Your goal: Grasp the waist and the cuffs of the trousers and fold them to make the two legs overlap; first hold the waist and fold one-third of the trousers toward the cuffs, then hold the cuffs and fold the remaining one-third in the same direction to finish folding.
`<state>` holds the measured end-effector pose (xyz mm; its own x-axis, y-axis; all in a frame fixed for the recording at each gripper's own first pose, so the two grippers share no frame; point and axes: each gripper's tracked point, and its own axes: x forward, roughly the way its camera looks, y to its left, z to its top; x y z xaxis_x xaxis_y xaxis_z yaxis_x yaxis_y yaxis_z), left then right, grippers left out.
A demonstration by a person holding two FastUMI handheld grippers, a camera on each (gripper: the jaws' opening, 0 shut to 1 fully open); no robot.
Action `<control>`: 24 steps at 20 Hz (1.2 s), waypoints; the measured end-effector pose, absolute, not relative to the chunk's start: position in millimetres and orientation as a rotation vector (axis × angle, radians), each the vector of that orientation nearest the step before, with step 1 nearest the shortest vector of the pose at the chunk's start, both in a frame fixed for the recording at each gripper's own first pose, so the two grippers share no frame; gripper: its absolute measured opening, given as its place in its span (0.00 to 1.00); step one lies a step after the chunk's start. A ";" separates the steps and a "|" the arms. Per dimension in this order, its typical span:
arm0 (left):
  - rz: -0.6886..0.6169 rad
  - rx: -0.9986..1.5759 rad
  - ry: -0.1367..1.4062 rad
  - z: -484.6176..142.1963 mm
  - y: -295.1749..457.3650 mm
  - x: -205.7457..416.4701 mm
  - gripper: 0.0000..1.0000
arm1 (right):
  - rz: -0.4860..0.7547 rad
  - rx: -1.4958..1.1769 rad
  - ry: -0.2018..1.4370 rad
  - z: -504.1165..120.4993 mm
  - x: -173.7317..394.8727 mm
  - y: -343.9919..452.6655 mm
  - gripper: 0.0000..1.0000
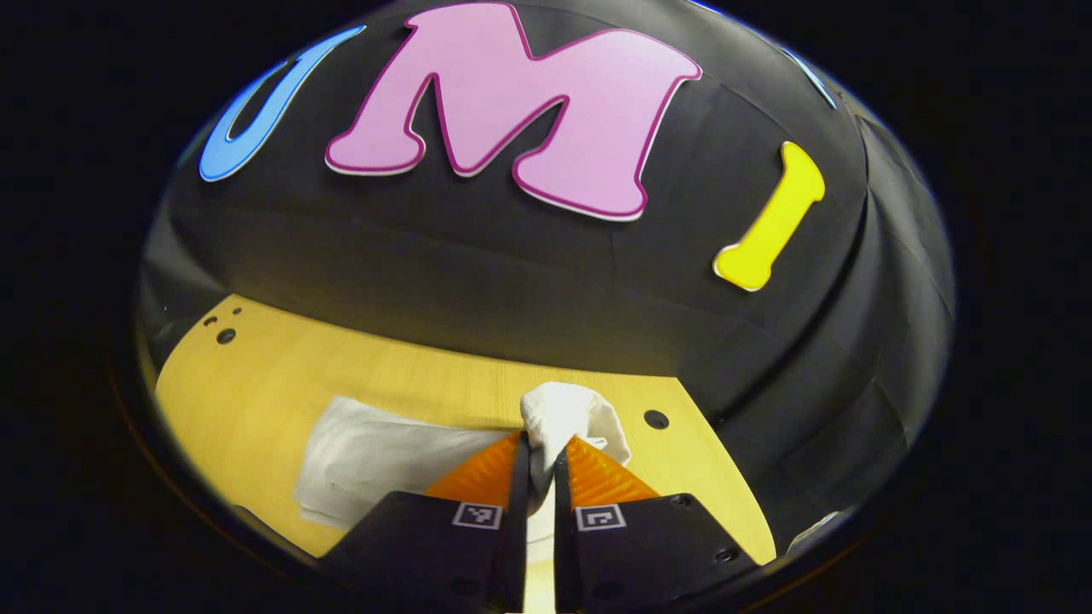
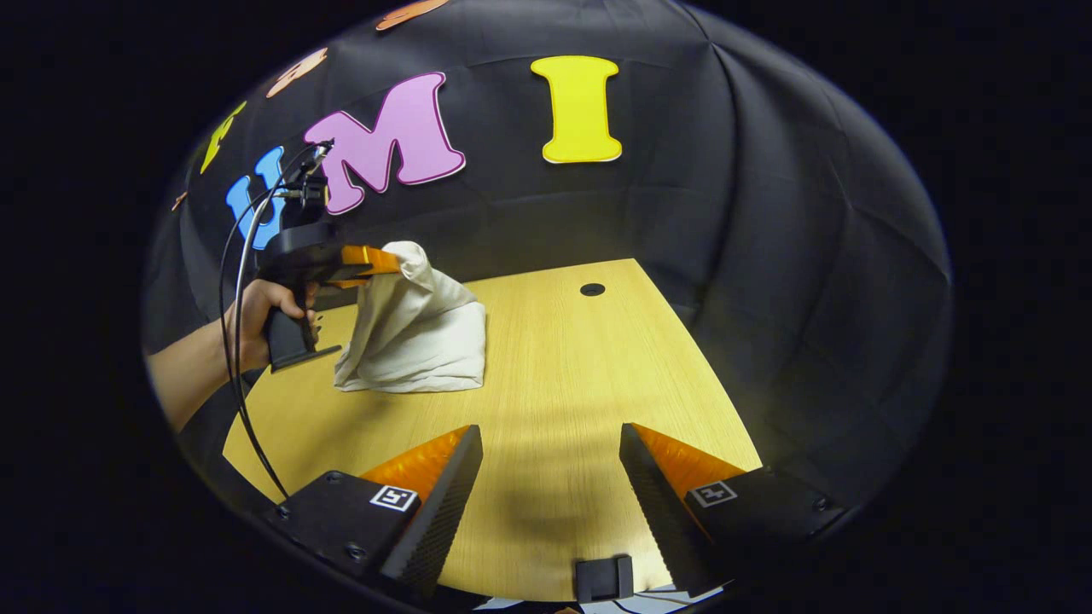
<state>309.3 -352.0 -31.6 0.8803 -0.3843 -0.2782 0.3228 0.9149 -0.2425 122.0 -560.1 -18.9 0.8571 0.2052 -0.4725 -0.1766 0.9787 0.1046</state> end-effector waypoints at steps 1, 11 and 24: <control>-0.373 -0.195 0.337 -38.2 -353.2 304.9 0.21 | 0.206 0.059 0.504 -19.7 121.4 -558.8 0.99; -0.301 -0.126 0.201 -12.7 -247.2 236.3 0.96 | 0.230 0.058 0.526 -25.4 110.3 -510.3 0.99; -0.130 -0.063 0.059 8.9 -46.5 81.6 0.96 | 0.263 0.058 0.364 26.2 63.8 -373.5 0.99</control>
<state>81.6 -46.5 8.9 0.9898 -0.1317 -0.0551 0.1280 0.9896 -0.0664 63.8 -373.5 26.2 0.9009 0.2645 -0.3443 -0.2439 0.9644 0.1027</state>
